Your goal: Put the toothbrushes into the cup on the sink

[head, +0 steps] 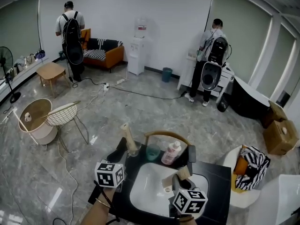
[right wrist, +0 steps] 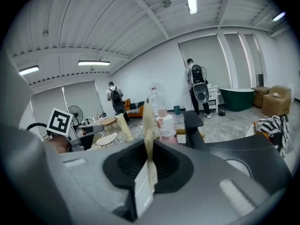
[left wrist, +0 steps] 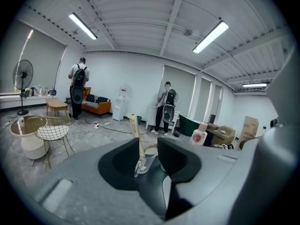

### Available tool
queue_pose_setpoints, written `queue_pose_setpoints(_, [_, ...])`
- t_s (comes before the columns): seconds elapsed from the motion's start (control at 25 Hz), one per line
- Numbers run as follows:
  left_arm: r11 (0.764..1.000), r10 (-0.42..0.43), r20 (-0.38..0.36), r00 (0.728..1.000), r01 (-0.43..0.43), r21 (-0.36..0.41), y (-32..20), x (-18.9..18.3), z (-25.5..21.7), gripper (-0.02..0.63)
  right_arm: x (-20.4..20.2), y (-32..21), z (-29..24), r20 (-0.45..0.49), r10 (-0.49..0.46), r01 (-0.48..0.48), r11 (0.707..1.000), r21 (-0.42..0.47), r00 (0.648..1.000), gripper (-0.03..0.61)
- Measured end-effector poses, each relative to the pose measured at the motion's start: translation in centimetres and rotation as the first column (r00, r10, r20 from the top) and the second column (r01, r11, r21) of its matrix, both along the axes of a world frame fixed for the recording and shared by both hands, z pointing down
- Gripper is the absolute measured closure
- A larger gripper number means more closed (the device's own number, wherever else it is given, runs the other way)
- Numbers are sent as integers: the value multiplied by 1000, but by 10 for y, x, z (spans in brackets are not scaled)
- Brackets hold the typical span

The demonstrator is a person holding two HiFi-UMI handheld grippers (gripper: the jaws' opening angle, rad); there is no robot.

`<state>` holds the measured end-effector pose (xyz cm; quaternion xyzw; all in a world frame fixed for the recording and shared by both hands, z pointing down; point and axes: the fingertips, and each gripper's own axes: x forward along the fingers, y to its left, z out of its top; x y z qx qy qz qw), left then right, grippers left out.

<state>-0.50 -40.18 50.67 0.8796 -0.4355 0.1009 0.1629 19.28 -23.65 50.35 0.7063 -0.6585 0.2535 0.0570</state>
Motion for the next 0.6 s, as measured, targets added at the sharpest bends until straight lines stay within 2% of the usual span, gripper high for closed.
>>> queue_pose_setpoints(0.16, [999, -19, -53, 998, 20, 27, 20, -7, -21, 543, -16, -6, -10, -4, -22, 22, 999, 28, 1000, 540])
queue_pose_setpoints(0.4, [995, -41, -11, 999, 42, 96, 51, -17, -40, 601, -23, -7, -21, -17, -35, 36, 998, 57, 999, 540])
queue_pose_setpoints(0.6, [993, -57, -21, 998, 59, 107, 65, -30, -46, 604, -26, -8, -29, -28, -40, 41, 997, 67, 999, 540])
